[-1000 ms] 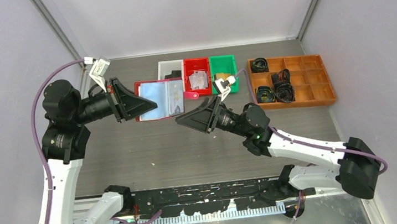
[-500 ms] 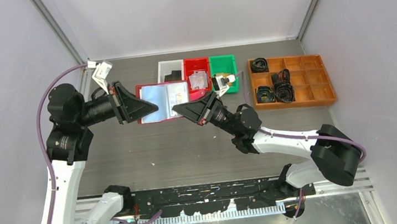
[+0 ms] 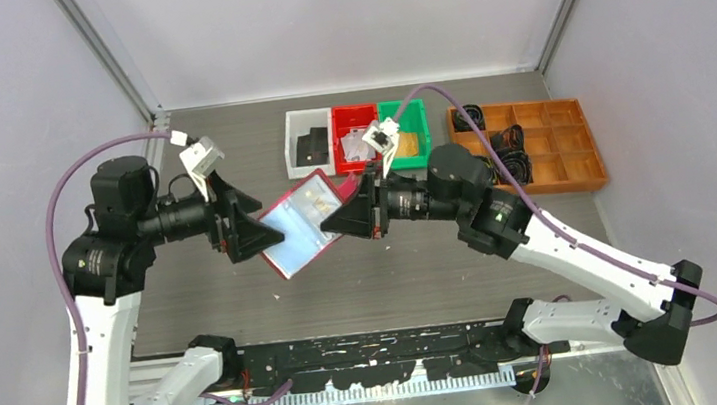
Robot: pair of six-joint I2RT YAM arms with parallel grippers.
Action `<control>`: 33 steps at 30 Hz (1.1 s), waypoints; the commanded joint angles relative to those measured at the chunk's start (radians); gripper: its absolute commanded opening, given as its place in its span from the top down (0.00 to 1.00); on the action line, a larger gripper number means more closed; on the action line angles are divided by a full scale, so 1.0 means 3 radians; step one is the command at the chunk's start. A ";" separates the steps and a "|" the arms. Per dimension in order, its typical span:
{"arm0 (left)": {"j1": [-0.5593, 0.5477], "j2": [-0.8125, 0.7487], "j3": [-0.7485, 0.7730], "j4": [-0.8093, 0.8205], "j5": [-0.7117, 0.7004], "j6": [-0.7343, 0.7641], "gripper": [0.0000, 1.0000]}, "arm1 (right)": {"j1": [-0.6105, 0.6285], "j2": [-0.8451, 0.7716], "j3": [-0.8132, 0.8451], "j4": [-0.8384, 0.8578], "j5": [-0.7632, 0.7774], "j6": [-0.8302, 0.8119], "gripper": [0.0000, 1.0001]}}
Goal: Take the credit cards out of the card holder
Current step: Remove the credit card from the card holder.
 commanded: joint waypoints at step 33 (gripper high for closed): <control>0.0011 -0.0088 -0.0969 -0.0523 0.1413 0.1257 0.32 | 0.0546 0.1891 0.2561 -0.3460 -0.1001 -0.2470 0.99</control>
